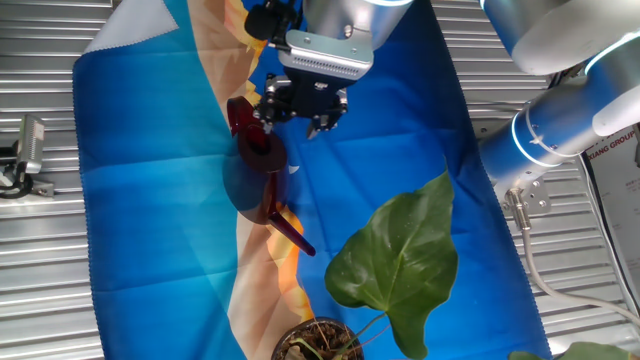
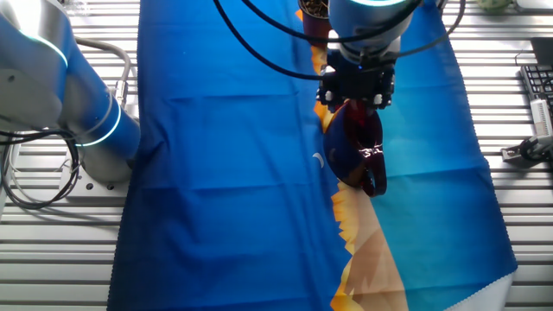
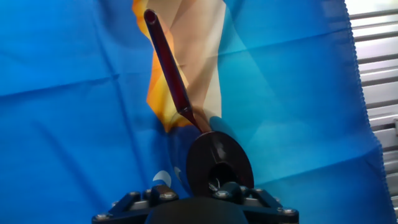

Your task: Water the plant

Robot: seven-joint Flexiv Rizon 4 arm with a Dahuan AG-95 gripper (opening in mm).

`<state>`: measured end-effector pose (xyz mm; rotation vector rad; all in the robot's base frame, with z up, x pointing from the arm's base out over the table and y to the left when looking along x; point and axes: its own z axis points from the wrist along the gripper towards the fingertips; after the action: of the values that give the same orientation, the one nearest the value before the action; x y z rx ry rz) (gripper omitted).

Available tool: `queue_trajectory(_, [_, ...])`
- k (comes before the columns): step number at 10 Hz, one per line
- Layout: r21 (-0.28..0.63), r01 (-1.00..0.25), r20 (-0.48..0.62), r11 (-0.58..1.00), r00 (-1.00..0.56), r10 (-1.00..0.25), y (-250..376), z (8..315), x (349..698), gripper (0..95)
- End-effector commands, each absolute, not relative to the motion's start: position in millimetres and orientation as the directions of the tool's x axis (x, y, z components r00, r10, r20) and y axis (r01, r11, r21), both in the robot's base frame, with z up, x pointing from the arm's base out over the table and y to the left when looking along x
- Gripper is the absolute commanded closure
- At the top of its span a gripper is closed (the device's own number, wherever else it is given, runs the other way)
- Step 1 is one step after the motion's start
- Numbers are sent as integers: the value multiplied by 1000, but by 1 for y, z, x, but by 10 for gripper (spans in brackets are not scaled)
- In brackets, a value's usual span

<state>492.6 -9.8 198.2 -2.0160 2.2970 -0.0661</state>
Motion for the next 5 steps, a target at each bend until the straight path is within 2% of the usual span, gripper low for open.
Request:
queue_trajectory(1, [-88,-988,-40,128,-125,-991,-11,196,494,380])
queue_trajectory(5, [-99,-992,-54,72,-67,-996,-16,188,498,380])
